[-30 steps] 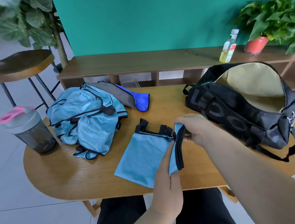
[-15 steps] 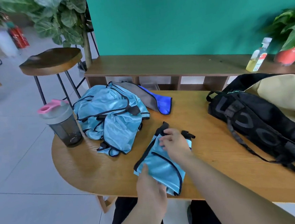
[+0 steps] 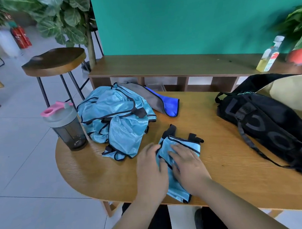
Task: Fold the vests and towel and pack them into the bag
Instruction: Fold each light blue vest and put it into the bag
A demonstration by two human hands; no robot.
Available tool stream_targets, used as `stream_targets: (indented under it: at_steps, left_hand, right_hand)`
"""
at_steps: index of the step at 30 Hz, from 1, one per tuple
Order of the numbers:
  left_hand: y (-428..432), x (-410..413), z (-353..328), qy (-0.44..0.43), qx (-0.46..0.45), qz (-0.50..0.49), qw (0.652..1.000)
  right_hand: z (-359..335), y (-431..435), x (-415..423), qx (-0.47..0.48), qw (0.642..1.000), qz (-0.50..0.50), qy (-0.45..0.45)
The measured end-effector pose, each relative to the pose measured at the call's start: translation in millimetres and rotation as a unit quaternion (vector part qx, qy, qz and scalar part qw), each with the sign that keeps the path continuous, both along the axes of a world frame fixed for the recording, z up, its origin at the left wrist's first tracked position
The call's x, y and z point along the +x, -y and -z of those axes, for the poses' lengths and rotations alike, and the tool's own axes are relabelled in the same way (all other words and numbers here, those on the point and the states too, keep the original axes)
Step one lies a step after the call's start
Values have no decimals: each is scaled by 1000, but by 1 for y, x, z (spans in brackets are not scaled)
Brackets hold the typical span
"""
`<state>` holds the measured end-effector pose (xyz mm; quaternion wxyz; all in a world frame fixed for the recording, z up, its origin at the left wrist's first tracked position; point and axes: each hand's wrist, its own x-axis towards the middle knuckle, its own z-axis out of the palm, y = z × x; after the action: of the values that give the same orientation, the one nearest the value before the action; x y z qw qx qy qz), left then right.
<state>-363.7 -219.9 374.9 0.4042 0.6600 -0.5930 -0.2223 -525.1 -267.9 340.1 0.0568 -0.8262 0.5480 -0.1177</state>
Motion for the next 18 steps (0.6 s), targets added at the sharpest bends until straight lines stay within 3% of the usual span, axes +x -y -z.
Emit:
stream_targets:
  at_steps: [2, 4, 12, 16, 18]
  left_hand:
    - [12, 6, 15, 162, 44, 94, 981]
    - [15, 4, 19, 223, 79, 112, 965]
    - [-2, -30, 1, 69, 130, 135, 980]
    - [11, -24, 4, 149, 3, 118, 982]
    - [27, -19, 9, 182, -38, 168, 968]
  right_hand:
    - [1, 2, -3, 14, 999, -22, -21]
    - [1, 5, -10, 22, 998, -52, -37]
    - [-9, 24, -58, 70, 992, -106, 4]
    - [-7, 19, -59, 34, 996, -84, 15]
    - [-4, 11, -50, 28, 996, -88, 14]
